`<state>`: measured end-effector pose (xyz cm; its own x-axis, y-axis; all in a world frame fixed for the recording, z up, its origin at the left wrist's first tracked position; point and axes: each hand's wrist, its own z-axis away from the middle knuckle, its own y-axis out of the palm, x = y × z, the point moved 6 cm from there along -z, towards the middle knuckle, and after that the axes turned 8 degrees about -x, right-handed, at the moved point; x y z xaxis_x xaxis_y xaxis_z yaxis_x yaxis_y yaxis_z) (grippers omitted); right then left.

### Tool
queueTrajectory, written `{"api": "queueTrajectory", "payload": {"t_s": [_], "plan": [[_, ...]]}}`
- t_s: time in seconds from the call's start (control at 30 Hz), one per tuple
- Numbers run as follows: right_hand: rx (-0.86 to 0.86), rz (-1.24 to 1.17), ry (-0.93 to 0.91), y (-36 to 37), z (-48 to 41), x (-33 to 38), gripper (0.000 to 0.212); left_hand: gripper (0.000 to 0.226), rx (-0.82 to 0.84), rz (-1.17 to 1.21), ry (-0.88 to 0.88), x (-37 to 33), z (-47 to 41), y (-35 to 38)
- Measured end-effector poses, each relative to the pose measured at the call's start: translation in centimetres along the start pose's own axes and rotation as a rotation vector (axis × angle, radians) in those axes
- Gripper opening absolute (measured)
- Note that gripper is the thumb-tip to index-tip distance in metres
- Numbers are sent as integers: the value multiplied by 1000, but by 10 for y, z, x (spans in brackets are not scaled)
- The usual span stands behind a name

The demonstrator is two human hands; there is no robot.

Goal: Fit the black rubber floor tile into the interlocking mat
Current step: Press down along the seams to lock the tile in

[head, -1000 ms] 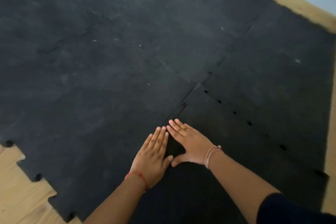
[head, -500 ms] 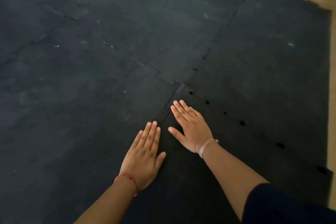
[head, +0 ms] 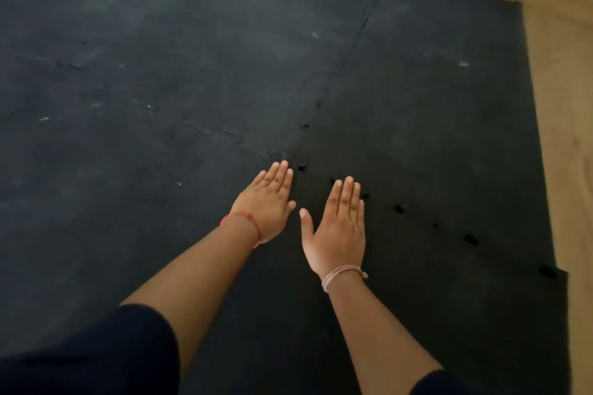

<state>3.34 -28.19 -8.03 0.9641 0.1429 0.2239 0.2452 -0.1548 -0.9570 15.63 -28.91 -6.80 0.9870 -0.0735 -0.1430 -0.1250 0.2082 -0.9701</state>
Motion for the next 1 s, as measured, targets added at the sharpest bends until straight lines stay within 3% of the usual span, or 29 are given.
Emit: {"api": "queueTrajectory", "payload": {"t_s": [0.23,0.4,0.5,0.67,1.0], "plan": [[134,24,-3,6,-3,1,75,62,241,-102,-27,-4,-17,1],[202,-4,-10,4,-6,1,77,67,247,-121,-77,-7,-21,0],[368,-60,-82,-10,-19,-8,79,70,193,-75,-112,-15,-13,-2],[459,151,-72,-40,6,-97,108,75,118,56,102,-90,4,16],[631,159,-68,-31,4,-107,114,84,310,-112,34,-101,-11,19]]}}
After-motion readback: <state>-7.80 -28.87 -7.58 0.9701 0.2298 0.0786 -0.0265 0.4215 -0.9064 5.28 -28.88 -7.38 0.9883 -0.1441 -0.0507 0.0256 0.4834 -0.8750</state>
